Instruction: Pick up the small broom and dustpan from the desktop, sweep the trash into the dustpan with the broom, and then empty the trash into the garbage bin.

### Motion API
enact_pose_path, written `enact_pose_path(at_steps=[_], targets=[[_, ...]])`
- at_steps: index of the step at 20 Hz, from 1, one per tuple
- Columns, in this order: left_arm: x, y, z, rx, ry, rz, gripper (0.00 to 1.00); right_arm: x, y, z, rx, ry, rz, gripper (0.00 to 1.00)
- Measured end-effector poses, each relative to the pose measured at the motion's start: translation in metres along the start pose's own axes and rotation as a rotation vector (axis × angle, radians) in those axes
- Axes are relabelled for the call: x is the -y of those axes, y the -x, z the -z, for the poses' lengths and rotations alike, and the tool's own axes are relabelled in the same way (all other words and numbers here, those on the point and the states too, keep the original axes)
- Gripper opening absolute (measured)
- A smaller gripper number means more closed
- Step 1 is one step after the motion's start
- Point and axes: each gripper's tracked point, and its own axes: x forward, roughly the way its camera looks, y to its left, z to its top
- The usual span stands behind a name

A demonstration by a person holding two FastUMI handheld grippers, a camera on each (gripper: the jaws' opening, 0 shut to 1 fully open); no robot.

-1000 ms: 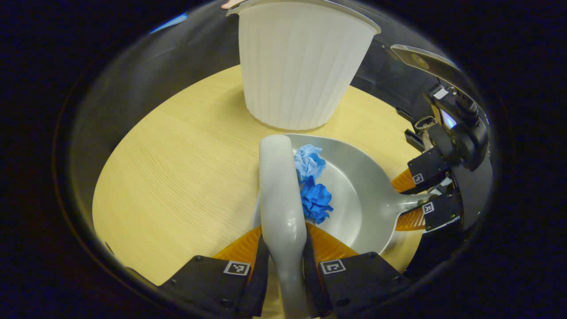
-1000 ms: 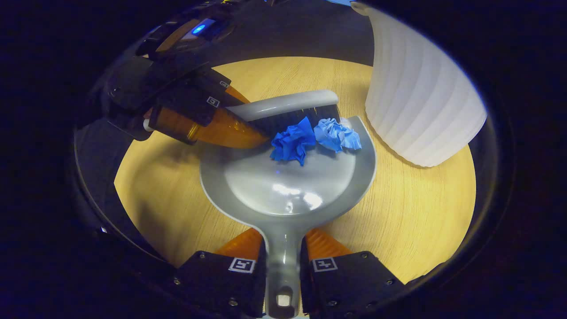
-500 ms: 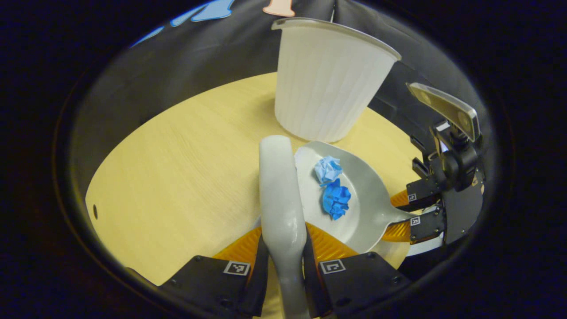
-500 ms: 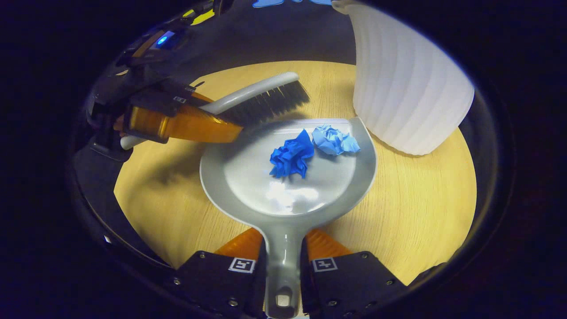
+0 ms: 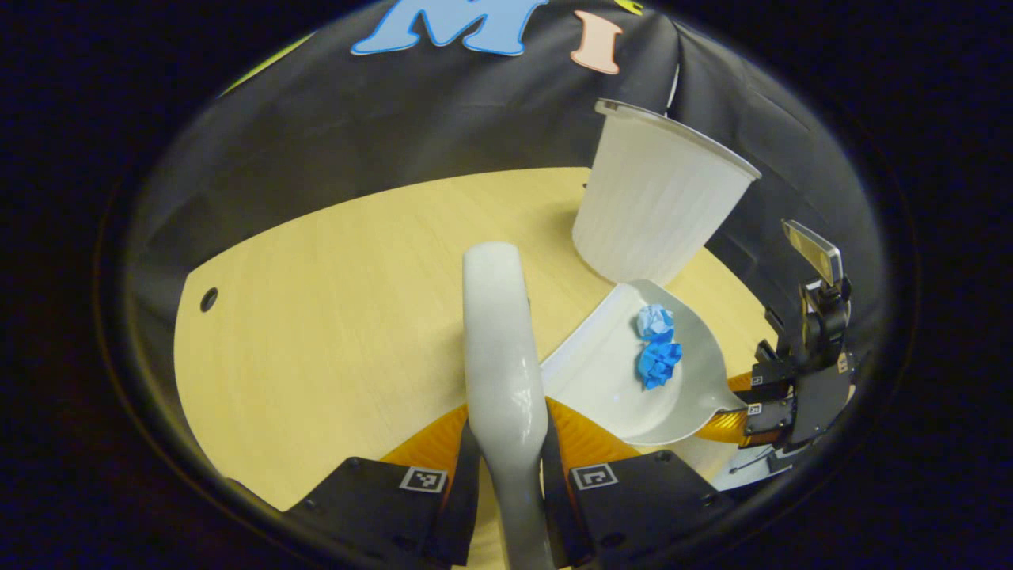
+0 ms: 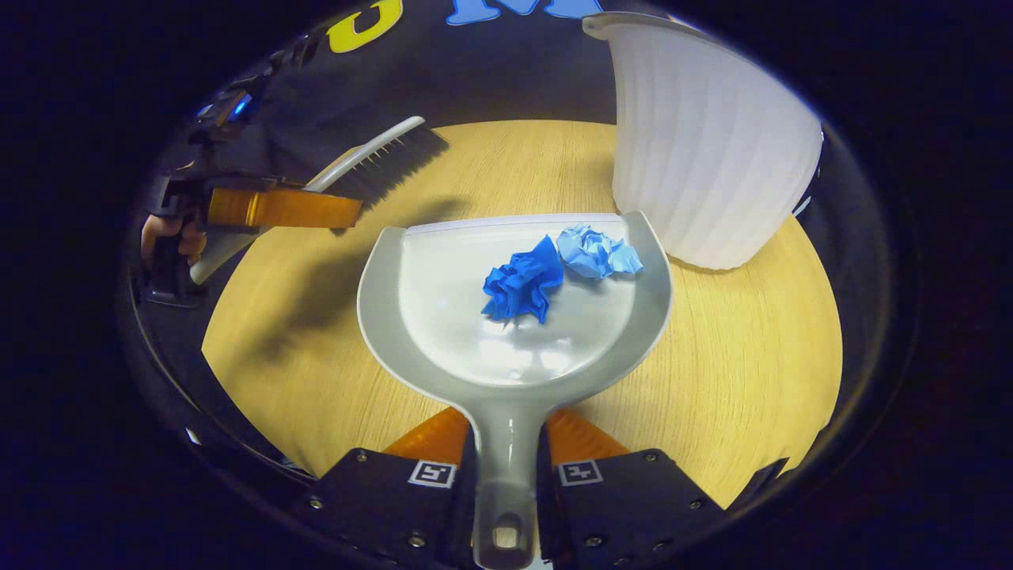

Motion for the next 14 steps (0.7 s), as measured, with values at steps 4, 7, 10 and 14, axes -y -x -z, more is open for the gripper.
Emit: enact_pose_path(at_steps=[4, 7, 10, 14], targets=[[-0.031, 0.011, 0.023, 0.025, 0.068, -0.058, 0.43, -0.002, -0.006, 0.0, 0.04, -0.009, -0.003, 0.31], [-0.063, 0.026, 0.036, 0.035, 0.109, -0.095, 0.43, -0.004, -0.005, -0.004, 0.076, -0.006, -0.014, 0.33], [-0.084, 0.045, 0.05, 0.045, 0.144, -0.132, 0.43, -0.001, -0.014, -0.002, 0.109, -0.018, -0.062, 0.32], [-0.105, 0.064, 0.068, 0.06, 0.179, -0.171, 0.45, -0.003, -0.017, -0.003, 0.149, -0.033, -0.101, 0.32]])
